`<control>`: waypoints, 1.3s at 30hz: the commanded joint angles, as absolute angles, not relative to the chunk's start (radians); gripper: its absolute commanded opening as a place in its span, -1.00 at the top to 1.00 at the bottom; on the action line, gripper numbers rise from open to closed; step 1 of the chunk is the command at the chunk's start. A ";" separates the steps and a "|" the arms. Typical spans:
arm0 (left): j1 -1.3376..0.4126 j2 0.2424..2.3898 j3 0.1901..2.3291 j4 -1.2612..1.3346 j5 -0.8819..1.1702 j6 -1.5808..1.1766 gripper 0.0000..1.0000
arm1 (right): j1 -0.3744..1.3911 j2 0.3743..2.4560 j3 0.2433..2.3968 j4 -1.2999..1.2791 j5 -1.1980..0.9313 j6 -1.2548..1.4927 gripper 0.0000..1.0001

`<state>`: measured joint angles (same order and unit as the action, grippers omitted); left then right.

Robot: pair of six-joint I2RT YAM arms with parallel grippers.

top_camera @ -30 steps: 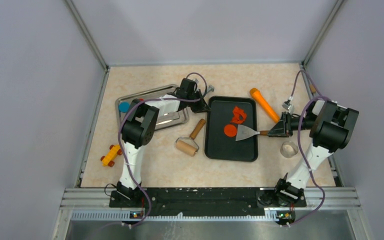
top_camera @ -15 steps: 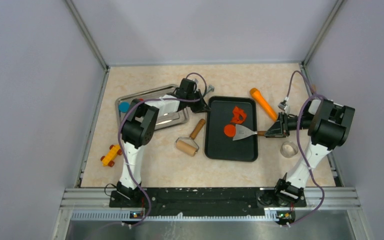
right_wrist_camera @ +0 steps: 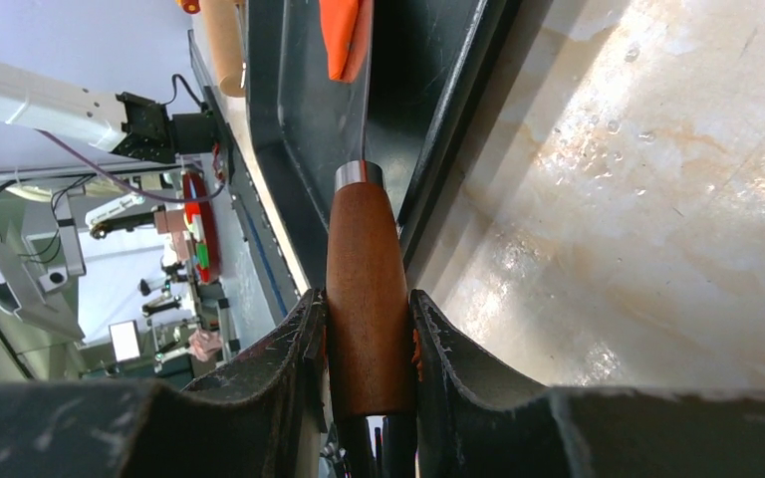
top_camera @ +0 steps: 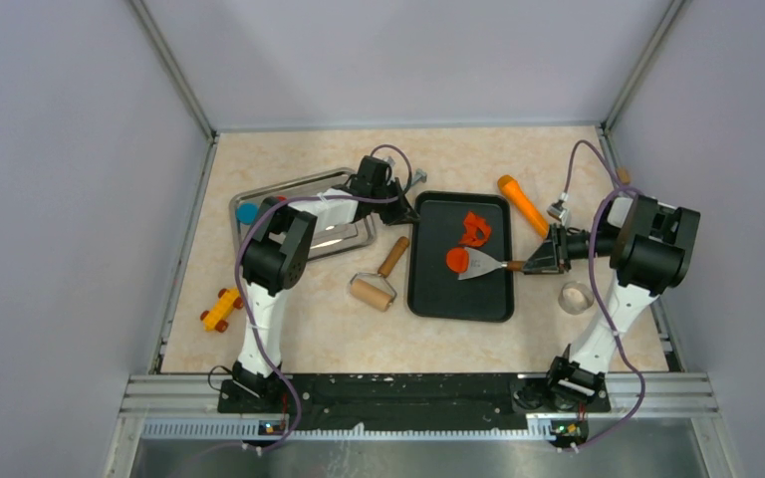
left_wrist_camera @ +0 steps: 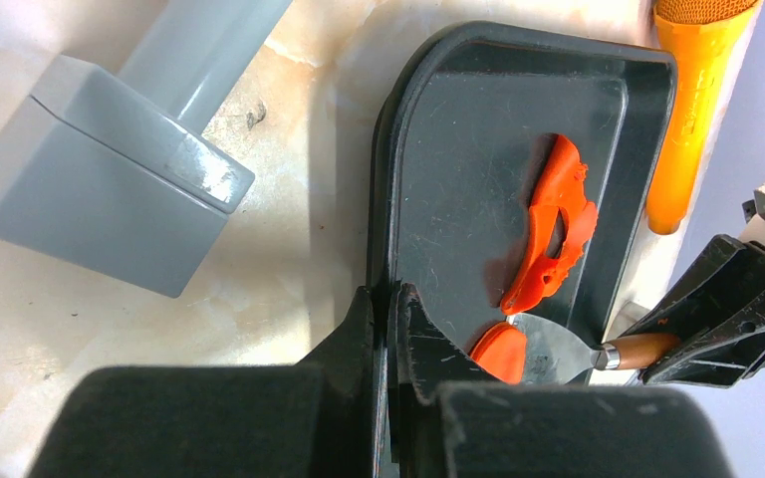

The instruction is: Roll out the dumpling wrappers from the dough

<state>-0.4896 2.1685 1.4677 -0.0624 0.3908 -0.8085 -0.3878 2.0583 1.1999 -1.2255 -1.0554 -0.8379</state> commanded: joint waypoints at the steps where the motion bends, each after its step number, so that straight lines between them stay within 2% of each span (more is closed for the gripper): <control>1: -0.505 2.166 1.438 -0.139 0.435 -0.810 1.00 | -0.366 2.061 1.211 -1.214 -1.016 -0.943 1.00; 10: -0.503 2.166 1.450 -0.136 0.448 -0.788 1.00 | -0.367 2.017 1.226 -1.369 -1.100 -1.056 1.00; 20: -0.499 2.150 1.495 -0.144 0.523 -0.670 0.83 | -0.366 2.071 1.235 -1.500 -1.143 -1.191 1.00; 26: -0.487 2.139 1.545 -0.153 0.596 -0.564 0.62 | -0.365 2.049 1.230 -1.505 -1.132 -1.182 1.00; 29: -0.478 2.113 1.556 -0.138 0.621 -0.544 0.38 | -0.366 2.033 1.234 -1.505 -1.140 -1.175 1.00; 32: -0.469 2.083 1.588 -0.139 0.652 -0.500 0.25 | -0.366 2.012 1.246 -1.505 -1.150 -1.158 1.00; 39: -0.414 1.976 1.651 -0.248 0.680 -0.268 0.15 | -0.349 1.970 1.326 -1.505 -1.177 -1.082 1.00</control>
<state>-0.4503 2.1300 1.5848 -0.2085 0.6422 -0.4568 -0.3714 2.0487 1.2549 -1.4704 -1.0943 -1.0996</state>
